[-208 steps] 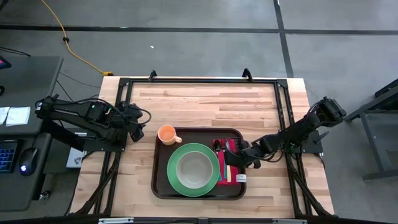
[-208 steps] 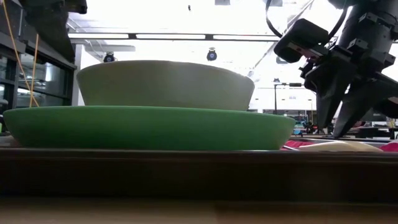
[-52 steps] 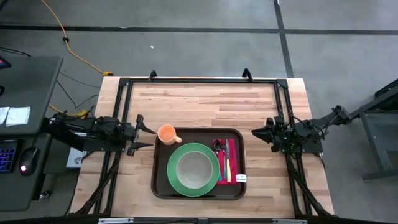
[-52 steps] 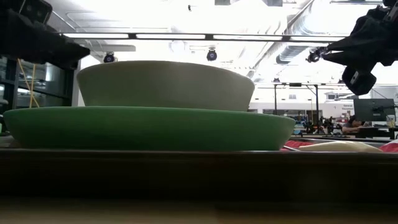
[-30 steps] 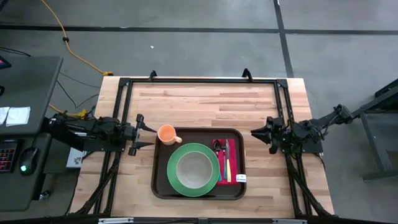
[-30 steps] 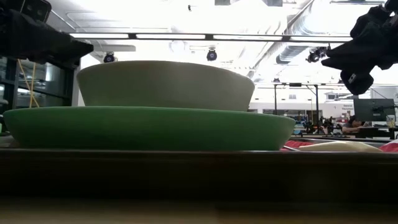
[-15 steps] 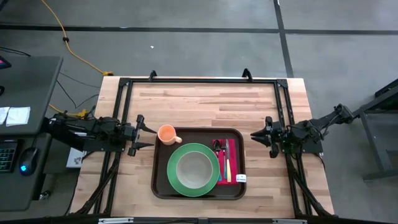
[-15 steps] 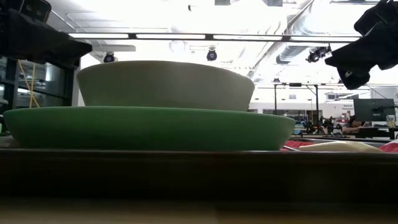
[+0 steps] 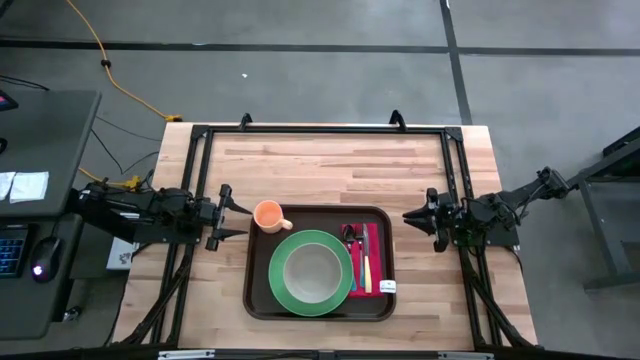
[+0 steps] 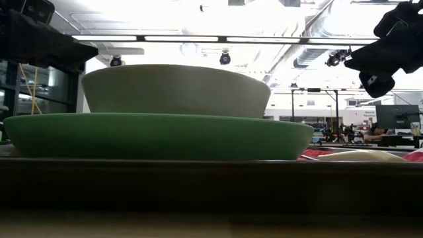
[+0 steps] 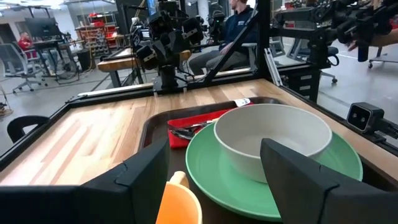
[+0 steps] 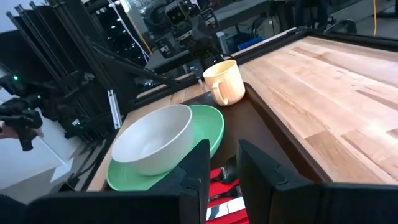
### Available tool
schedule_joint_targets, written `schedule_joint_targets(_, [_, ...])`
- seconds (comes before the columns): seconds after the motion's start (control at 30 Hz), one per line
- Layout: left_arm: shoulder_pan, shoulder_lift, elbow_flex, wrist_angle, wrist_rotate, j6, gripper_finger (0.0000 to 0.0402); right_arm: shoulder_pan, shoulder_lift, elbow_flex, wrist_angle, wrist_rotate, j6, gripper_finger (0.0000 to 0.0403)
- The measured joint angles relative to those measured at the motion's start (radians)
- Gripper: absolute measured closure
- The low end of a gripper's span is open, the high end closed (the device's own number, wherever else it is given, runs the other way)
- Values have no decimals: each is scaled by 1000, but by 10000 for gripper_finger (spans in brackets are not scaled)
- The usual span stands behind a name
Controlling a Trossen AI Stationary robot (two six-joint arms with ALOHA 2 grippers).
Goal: Set up tray
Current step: Return to Home Position
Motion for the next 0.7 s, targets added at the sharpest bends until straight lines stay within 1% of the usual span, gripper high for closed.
schedule_joint_targets(0.17, [0,0,0,-1,-2,0,119,0,0,0,1,-1,28,345])
schedule_joint_targets(0.7, [0,0,1,-2,-5,0,119,0,0,0,1,0,23,345])
